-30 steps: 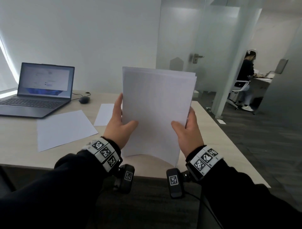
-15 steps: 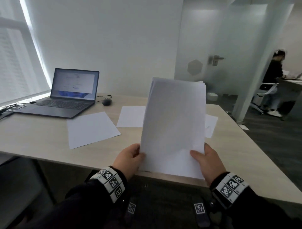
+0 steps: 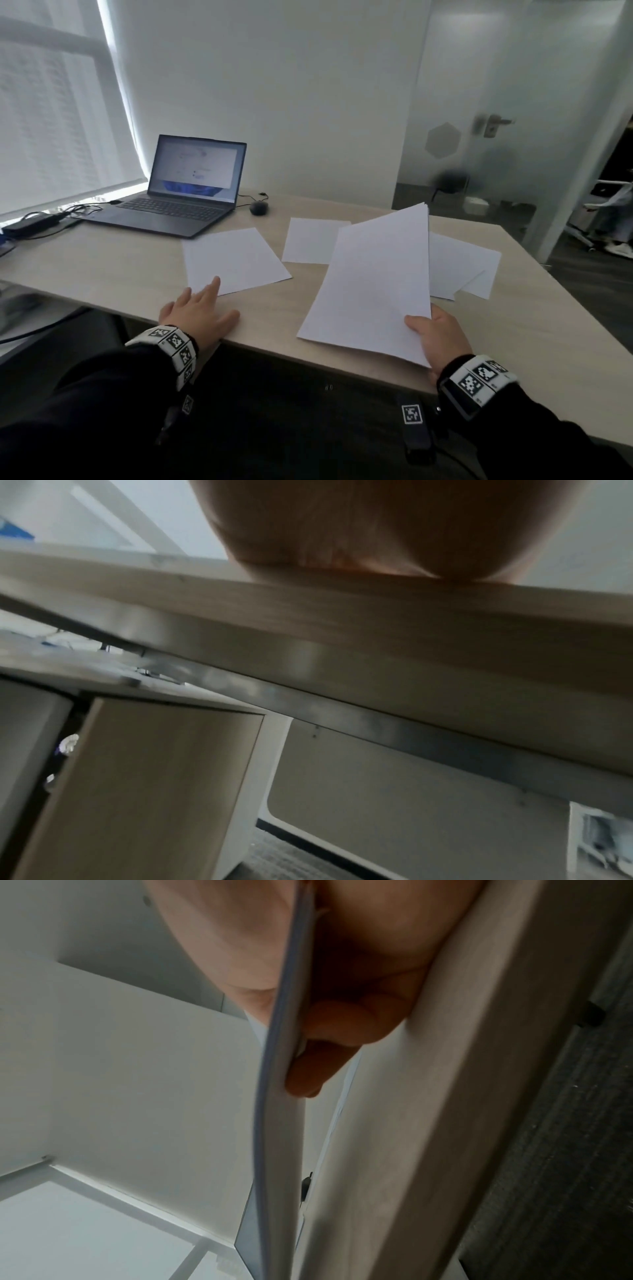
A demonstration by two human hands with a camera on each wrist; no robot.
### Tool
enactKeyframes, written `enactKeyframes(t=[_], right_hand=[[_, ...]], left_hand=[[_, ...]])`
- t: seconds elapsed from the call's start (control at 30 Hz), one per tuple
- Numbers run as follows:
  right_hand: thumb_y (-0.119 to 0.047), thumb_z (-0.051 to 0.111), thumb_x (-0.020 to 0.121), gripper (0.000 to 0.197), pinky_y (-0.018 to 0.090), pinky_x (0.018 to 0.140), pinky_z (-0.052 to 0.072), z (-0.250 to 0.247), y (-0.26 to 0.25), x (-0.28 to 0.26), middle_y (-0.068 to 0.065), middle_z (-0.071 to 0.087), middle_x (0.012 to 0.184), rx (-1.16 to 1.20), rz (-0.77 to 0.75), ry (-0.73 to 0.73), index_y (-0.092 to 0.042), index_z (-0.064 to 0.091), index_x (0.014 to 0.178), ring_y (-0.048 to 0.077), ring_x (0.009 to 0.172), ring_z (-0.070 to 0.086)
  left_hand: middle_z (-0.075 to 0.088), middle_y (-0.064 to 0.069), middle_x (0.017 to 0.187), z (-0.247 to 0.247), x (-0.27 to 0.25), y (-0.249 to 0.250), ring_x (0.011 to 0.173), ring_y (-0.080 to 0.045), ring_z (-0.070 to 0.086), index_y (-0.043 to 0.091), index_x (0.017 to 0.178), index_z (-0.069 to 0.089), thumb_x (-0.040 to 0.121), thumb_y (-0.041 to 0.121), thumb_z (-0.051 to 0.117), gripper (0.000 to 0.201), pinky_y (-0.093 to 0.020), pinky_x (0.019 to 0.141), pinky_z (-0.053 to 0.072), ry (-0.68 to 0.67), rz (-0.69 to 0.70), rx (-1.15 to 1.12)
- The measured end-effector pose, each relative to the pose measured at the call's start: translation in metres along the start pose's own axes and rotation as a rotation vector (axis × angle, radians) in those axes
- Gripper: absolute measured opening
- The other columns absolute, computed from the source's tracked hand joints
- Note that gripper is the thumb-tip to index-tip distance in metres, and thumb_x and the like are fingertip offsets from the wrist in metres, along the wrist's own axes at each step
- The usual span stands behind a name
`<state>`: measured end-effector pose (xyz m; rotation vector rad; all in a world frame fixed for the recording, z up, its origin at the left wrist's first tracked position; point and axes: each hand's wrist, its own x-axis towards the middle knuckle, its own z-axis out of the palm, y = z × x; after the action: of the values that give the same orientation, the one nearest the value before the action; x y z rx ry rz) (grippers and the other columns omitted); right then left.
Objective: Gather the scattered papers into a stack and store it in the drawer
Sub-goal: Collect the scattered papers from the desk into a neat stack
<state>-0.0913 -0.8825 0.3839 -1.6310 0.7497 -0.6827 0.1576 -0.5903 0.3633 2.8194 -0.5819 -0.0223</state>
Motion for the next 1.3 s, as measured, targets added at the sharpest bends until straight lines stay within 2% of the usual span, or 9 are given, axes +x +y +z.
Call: enactKeyframes(t=[0.23,0.4,0.57,0.63,0.77,0.9,1.03,1.13,1.3], right_hand=[[0.004,0.057,0.089,0.027,0.042,0.081,0.054,0.004,0.002,0.006,0.006,0.073,0.091,0.04,0.005,0.047,-0.021,0.069,0.085,0.03,0.082,0.067],[0.004,0.056,0.09,0.028,0.031,0.069,0.05,-0.003,0.004,0.014,0.001,0.072,0.088,0.029,-0.022,0.046,-0.021,0.068,0.087,0.023,0.077,0.066],[0.004,0.057,0.089,0.023,0.028,0.062,0.046,-0.004,0.003,0.012,0.0,0.07,0.083,-0.016,-0.052,0.046,-0.017,0.067,0.088,0.02,0.072,0.063],[0.003,0.058,0.089,0.023,0.028,0.064,0.047,-0.004,0.003,0.011,-0.001,0.07,0.084,-0.023,-0.055,0.043,-0.018,0.067,0.089,0.021,0.074,0.063],[0.001,0.059,0.088,0.022,0.032,0.072,0.051,-0.005,0.006,0.013,0.001,0.071,0.09,-0.067,-0.046,0.021,-0.019,0.067,0.093,0.025,0.081,0.065],[0.0,0.057,0.088,0.025,0.037,0.077,0.054,-0.007,0.002,0.009,0.005,0.073,0.096,-0.129,-0.051,-0.041,-0.02,0.067,0.099,0.028,0.087,0.068],[-0.001,0.051,0.091,0.025,0.024,0.059,0.044,-0.011,-0.007,0.001,0.005,0.071,0.096,-0.165,-0.041,-0.081,-0.018,0.064,0.104,0.016,0.079,0.063],[0.0,0.048,0.092,0.024,0.019,0.048,0.046,-0.013,-0.009,-0.005,0.006,0.072,0.091,-0.127,-0.02,-0.094,-0.015,0.065,0.101,0.016,0.07,0.065],[-0.007,0.047,0.093,0.025,0.017,0.058,0.052,-0.018,-0.004,-0.007,-0.003,0.074,0.086,-0.127,-0.017,-0.096,-0.019,0.069,0.096,0.015,0.077,0.068]], left_hand=[[0.04,0.002,0.131,0.006,-0.017,-0.017,0.13,-0.023,0.032,0.035,0.12,0.05,0.076,0.075,0.03,0.063,-0.045,0.108,0.024,0.19,0.079,0.039],[0.058,0.008,0.125,0.019,-0.025,-0.02,0.124,-0.017,0.051,0.025,0.119,0.049,0.064,0.09,0.035,0.087,-0.039,0.104,0.037,0.243,0.226,0.126],[0.061,0.012,0.123,0.01,-0.041,-0.029,0.114,-0.023,0.058,0.035,0.12,0.056,0.079,0.047,0.058,0.043,-0.046,0.087,0.045,0.264,0.343,0.184],[0.06,0.014,0.129,0.007,-0.046,-0.029,0.119,-0.021,0.056,0.039,0.125,0.057,0.086,0.048,0.046,0.041,-0.044,0.092,0.044,0.268,0.299,0.112],[0.057,0.011,0.137,0.002,-0.051,-0.013,0.123,-0.021,0.055,0.039,0.134,0.051,0.098,0.043,0.037,0.039,-0.04,0.098,0.045,0.318,0.176,-0.244],[0.054,0.008,0.141,0.009,-0.056,0.028,0.127,-0.018,0.053,0.041,0.138,0.043,0.094,0.043,0.041,0.043,-0.04,0.105,0.044,0.305,0.361,-0.455],[0.031,0.011,0.156,0.025,-0.067,0.085,0.141,-0.018,0.034,0.047,0.143,0.035,0.096,0.047,0.041,0.048,-0.038,0.115,0.03,0.143,0.46,-0.29],[0.015,0.014,0.161,0.033,-0.08,0.121,0.147,-0.02,0.023,0.051,0.145,0.021,0.082,0.079,0.011,0.07,-0.044,0.116,0.026,0.054,0.557,-0.139],[-0.002,0.023,0.16,0.041,-0.096,0.149,0.149,-0.01,0.003,0.051,0.148,0.004,0.064,0.094,0.019,0.096,-0.048,0.12,0.007,-0.065,0.654,0.039]])
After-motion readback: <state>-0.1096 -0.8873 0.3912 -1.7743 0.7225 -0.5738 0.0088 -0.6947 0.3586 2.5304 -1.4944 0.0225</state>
